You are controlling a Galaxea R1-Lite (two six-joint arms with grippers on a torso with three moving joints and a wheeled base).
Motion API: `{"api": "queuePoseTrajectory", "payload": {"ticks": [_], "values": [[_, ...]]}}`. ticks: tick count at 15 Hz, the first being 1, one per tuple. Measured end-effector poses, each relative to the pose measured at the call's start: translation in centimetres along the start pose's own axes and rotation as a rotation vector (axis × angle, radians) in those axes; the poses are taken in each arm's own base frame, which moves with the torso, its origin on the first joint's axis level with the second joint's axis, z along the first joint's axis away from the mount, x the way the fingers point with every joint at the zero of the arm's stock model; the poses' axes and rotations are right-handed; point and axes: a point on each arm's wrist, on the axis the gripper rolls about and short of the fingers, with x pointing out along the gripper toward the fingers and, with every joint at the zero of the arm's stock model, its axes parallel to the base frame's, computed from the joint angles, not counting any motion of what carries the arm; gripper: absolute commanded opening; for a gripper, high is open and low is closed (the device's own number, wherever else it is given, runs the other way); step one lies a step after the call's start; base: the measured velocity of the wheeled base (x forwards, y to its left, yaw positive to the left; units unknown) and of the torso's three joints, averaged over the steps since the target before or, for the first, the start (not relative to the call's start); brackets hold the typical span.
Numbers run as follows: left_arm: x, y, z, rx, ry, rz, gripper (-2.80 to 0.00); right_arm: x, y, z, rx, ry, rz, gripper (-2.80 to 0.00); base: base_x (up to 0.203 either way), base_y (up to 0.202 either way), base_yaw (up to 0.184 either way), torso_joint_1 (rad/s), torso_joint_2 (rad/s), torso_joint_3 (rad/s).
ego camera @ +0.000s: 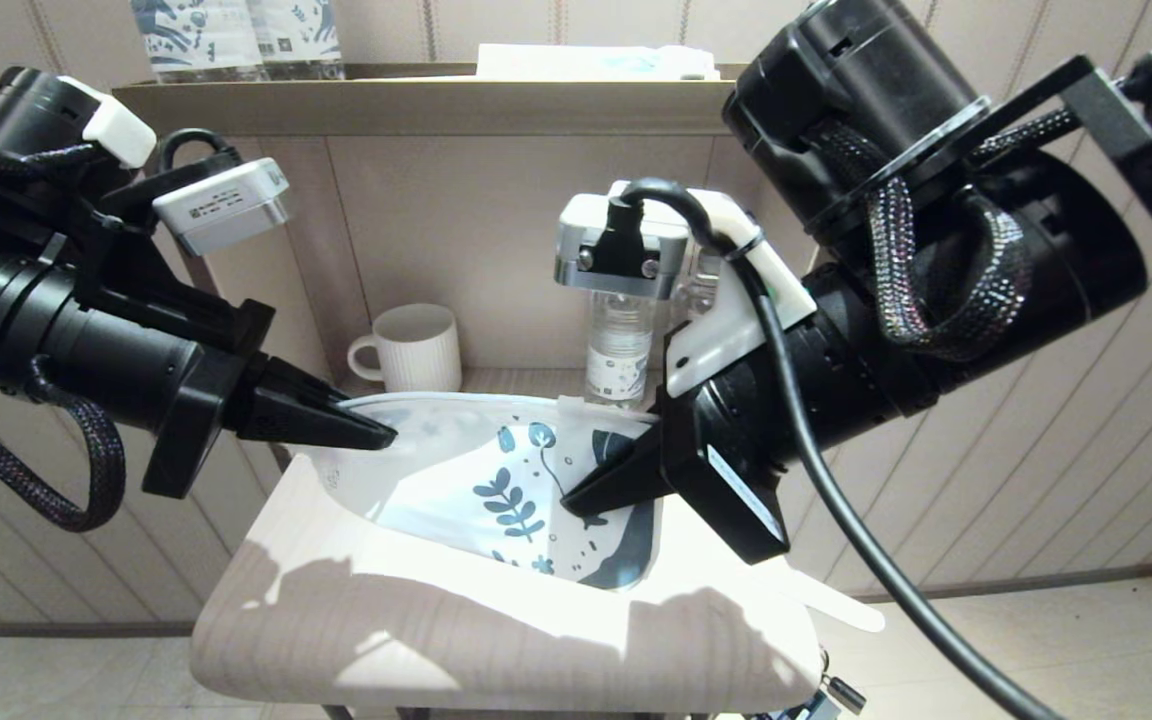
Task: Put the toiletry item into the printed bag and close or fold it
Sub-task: Hand it to the other hand
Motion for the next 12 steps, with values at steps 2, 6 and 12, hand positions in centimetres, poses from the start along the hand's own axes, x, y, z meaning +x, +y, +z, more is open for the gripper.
{"api": "queuePoseTrajectory", "payload": {"ticks": [2,6,12], "values": [[0.00,-0.03,-0.03,-0.001,0.000,-0.001,-2.80,-0.02,-0.07,-0.05,0.007,0.003,-0.003,-2.80,0.000,0.000,0.000,0.000,0.00,0.000],[-0.03,-0.06,0.00,0.001,0.000,-0.001,-2.80,0.10,0.06,-0.28,0.010,0.020,0.001,-2.80,0.000,0.000,0.000,0.000,0.00,0.000],[-0.05,-0.05,0.05,0.002,-0.002,-0.001,-2.80,0.19,-0.10,-0.47,0.022,0.026,-0.001,-2.80,0.000,0.000,0.000,0.000,0.00,0.000]]}}
